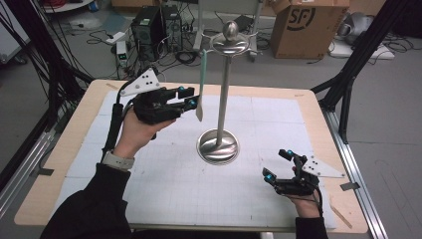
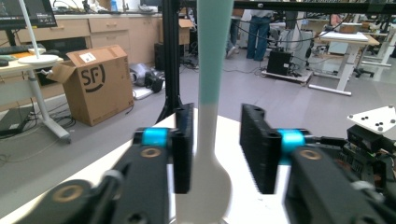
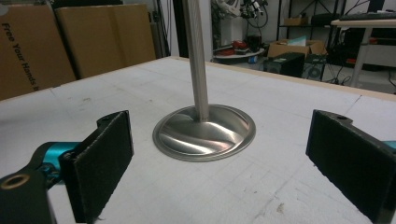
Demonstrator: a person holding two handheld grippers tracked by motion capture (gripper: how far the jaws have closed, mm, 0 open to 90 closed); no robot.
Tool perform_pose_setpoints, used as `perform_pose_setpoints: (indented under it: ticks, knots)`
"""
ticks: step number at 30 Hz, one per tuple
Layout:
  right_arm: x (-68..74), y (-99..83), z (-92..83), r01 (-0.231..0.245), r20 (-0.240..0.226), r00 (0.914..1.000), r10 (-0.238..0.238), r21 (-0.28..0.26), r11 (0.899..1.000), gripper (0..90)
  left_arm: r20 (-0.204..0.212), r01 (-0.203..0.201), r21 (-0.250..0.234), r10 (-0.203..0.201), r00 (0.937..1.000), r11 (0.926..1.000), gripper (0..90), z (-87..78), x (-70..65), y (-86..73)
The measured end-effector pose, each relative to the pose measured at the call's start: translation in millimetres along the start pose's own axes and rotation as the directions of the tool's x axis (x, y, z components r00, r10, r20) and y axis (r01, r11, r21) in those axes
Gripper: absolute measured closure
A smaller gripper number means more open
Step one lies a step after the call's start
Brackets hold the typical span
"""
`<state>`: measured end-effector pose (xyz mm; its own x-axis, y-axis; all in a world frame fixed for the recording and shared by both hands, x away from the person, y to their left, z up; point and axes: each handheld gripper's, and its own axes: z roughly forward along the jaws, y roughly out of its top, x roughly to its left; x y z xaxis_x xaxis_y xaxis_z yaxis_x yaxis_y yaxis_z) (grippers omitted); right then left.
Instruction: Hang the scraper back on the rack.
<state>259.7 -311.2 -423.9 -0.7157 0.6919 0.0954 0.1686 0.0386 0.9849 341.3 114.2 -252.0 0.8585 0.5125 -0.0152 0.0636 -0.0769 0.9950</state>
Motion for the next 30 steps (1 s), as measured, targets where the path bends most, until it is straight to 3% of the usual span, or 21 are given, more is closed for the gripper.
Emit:
perform_pose_setpoints:
  ticks: [4,9,14,17,25,30]
  knots:
    - [0.1,-0.3,0.0,-0.001,0.000,1.0000,0.001,0.004,1.000,6.4,0.011,-0.014,-0.006,0.014,0.9998,0.9999,43.8,-6.3,0.8,-7.1]
    - [0.1,-0.5,0.4,-0.001,0.002,1.0000,0.001,0.002,1.000,6.4,-0.008,-0.063,0.029,0.063,0.9980,0.9976,30.0,-12.9,-2.7,-21.2]
    - [-0.4,-1.3,0.9,-0.001,0.002,1.0000,0.001,0.010,1.000,6.4,-0.010,-0.089,0.019,0.089,0.9959,0.9958,15.3,-20.2,-5.0,-36.3]
    - [-0.4,-1.8,1.3,0.000,0.004,1.0000,0.000,0.011,1.000,6.4,-0.007,-0.079,0.022,0.079,0.9969,0.9967,11.3,-24.4,-3.5,-47.0]
    - [-0.2,-2.9,2.1,-0.004,0.007,1.0000,0.004,0.021,1.000,6.4,-0.006,-0.001,0.016,0.001,1.0000,0.9999,6.3,-35.1,1.0,-76.0]
    - [-0.1,-2.9,2.1,-0.010,-0.002,0.9999,0.010,0.013,1.000,6.4,-0.023,-0.009,0.021,0.010,0.9997,0.9997,4.3,-42.1,-1.0,-96.3]
